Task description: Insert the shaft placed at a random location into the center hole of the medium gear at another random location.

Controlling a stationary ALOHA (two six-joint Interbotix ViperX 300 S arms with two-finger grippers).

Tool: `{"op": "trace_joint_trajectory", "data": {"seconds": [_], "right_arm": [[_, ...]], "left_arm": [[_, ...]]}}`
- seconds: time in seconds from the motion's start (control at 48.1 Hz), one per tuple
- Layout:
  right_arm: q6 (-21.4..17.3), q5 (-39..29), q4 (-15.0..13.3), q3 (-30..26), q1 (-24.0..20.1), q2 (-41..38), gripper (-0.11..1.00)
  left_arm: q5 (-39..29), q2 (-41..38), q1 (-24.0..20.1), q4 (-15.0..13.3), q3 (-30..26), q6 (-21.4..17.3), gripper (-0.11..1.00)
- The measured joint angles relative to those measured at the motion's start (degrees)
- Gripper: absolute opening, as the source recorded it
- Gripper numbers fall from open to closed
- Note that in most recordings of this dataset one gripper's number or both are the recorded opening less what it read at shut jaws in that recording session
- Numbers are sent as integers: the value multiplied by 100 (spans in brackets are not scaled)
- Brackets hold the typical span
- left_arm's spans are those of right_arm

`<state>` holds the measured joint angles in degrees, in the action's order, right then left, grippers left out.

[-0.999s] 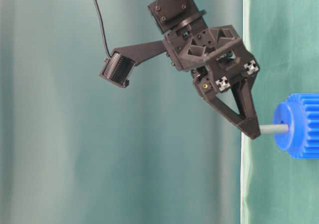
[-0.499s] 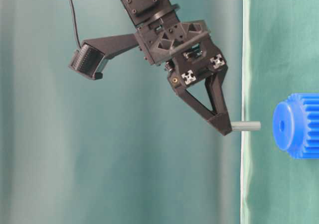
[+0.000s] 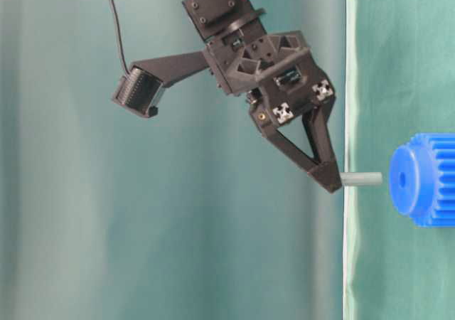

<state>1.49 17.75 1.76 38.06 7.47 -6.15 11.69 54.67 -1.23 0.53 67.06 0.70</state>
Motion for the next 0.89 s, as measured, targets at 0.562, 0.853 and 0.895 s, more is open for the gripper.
{"op": "trace_joint_trajectory", "data": {"seconds": [0.562, 0.853, 0.895], "right_arm": [[0, 211, 9, -18, 79, -352, 14], [0, 211, 9, -18, 88, -378, 14], [0, 211, 9, -18, 88, -369, 14]], "left_arm": [[0, 0, -9, 0, 0, 0, 0], [0, 0, 0, 9, 0, 0, 0], [0, 0, -9, 0, 0, 0, 0]]}}
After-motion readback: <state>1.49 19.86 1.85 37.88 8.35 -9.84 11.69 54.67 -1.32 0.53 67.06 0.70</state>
